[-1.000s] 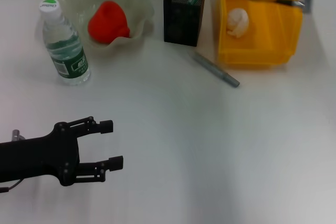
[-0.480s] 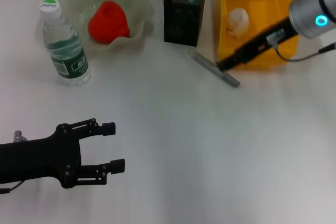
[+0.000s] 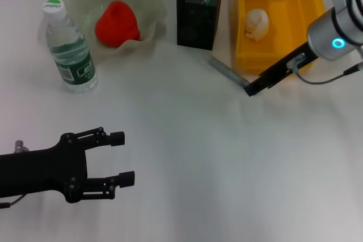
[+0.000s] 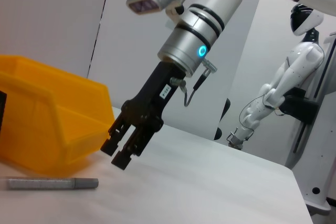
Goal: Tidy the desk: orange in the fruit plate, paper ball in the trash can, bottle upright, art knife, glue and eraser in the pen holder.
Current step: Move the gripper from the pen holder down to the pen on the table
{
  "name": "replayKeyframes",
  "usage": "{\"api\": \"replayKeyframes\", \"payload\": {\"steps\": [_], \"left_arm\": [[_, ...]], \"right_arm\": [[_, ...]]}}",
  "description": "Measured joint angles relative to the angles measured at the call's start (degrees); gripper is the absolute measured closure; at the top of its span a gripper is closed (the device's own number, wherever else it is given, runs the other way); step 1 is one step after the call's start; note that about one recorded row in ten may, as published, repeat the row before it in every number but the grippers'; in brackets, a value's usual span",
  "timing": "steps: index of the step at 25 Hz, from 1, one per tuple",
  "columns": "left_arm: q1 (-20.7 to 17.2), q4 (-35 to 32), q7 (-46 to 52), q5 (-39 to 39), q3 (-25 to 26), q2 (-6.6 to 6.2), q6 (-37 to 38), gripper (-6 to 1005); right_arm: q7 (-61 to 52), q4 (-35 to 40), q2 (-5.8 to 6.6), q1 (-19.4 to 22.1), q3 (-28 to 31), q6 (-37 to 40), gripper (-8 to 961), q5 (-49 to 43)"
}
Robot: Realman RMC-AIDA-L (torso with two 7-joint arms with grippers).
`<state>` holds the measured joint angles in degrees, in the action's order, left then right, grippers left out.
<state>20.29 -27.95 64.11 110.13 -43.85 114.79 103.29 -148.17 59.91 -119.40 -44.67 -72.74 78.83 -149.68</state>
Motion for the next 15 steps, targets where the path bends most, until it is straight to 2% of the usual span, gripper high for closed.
{"api": "replayKeyframes", "payload": {"steps": [6, 15], "left_arm": [[0.01, -0.07, 0.24, 0.00, 0.09, -0.04, 0.01, 138], [0.08, -0.11, 0.41, 0.00, 0.32, -0.13, 0.32, 139]], "right_arm": [[-0.56, -2.00, -0.17, 0.59, -4.66, -5.46, 317, 0.17], [-1.59, -3.69, -0.21, 0.83, -8.87, -9.39, 319, 0.32]]}}
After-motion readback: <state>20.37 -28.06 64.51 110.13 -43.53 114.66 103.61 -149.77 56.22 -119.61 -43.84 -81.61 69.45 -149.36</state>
